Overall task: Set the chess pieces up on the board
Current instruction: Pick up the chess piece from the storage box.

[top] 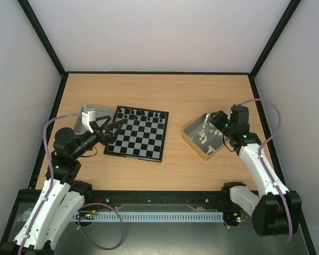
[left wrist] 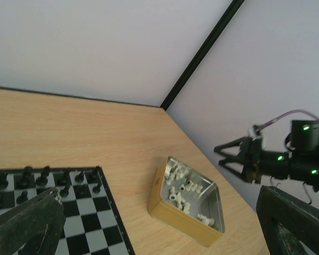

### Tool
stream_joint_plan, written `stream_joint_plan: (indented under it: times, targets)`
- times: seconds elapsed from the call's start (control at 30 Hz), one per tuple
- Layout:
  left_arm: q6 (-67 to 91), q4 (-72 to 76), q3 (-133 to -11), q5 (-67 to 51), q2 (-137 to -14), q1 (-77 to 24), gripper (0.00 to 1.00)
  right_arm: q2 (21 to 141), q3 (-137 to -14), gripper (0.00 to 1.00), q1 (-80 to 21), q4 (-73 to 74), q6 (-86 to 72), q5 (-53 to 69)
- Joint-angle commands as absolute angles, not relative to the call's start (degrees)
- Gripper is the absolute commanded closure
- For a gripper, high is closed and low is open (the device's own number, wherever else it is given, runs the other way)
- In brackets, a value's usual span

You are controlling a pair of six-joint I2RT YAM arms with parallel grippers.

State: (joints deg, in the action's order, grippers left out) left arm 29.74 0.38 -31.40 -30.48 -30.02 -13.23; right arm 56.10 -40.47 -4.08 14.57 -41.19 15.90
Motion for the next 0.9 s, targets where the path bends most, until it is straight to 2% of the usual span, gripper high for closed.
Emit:
stream_joint_plan:
  times: [0.0,0.23,0.4,0.7,0.87]
  targets:
    - [31.61,11.19,-31.77,-30.07,-31.64,-13.43,0.0,62.41,-41.67,0.41,-3.78,20.15,-36.86,12.19]
    - [28.75,15.64,-34.32,-30.57,-34.41,-13.56,0.0,77.21,-46.4,0.54,-6.41,18.49,-34.74,8.17]
    - [25.27,14.52,-34.6,-28.14,-35.11,-14.38,0.0,86.63,-52.42,0.68,-9.17,18.35,-33.51,6.15]
    - [24.34,13.88,-34.73,-27.6,-34.43,-14.37,0.0,97.3,-58.61,0.74,-11.12,19.61,-33.67,2.43]
    - [24.25,13.89,-34.61,-27.51,-34.32,-14.48,0.0,99.86,-59.16,0.82,-11.75,20.63,-33.49,2.62]
